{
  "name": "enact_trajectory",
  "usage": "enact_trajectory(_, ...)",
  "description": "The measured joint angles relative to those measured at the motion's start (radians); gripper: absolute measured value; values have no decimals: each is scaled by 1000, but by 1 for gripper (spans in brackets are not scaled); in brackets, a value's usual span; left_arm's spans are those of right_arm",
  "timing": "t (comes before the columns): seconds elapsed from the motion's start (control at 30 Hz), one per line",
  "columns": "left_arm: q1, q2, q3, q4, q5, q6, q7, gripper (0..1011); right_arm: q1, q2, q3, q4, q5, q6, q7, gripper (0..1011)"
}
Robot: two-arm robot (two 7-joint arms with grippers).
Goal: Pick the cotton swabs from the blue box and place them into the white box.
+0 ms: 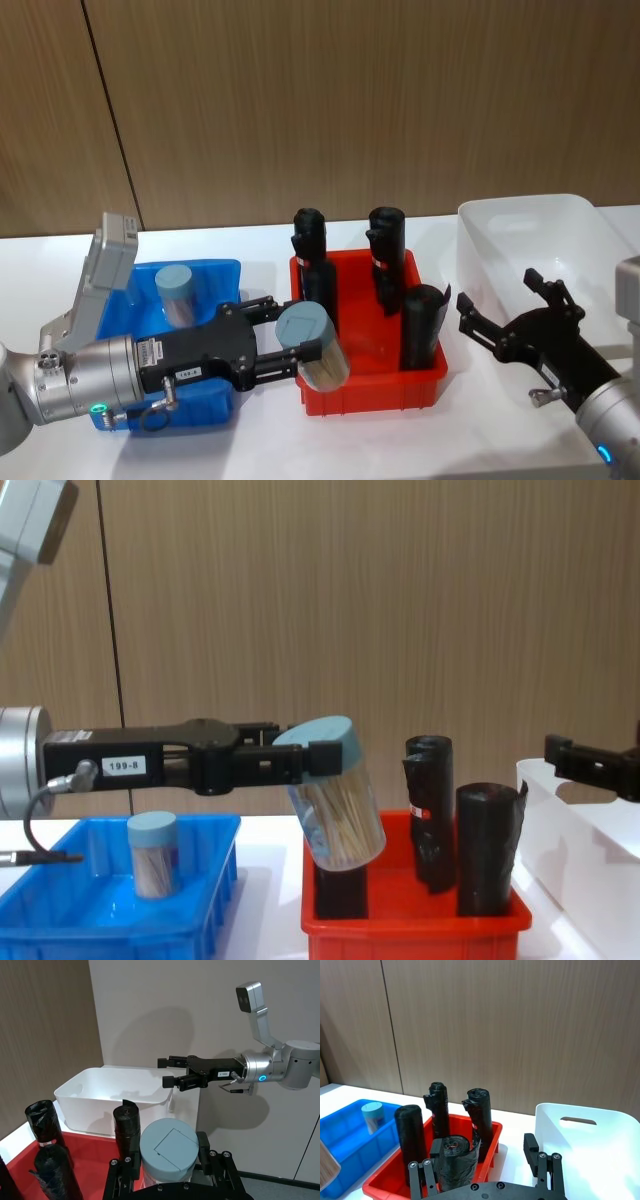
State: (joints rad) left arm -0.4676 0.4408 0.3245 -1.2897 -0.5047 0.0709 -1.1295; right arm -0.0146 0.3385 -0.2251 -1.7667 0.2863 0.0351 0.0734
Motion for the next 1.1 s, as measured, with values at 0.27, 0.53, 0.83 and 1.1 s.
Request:
enact_trajectory(0.27, -2, 1, 1, 3, -2, 0, -8, 671, 6, 14, 3, -5, -13, 24, 57, 1002)
enact_trajectory(0.53, -3, 1, 2, 4, -3, -1, -12, 671, 20, 35, 7, -10, -20, 61, 150, 1002)
enact_trajectory(0.83, -4, 2, 2, 5, -3, -1, -14, 671, 47, 61, 10, -11, -23, 111, 289, 1002)
enact_trajectory(1.1, -4, 2, 2, 5, -3, -1, -15, 671, 79, 75, 6, 4, -36, 147, 416, 1002)
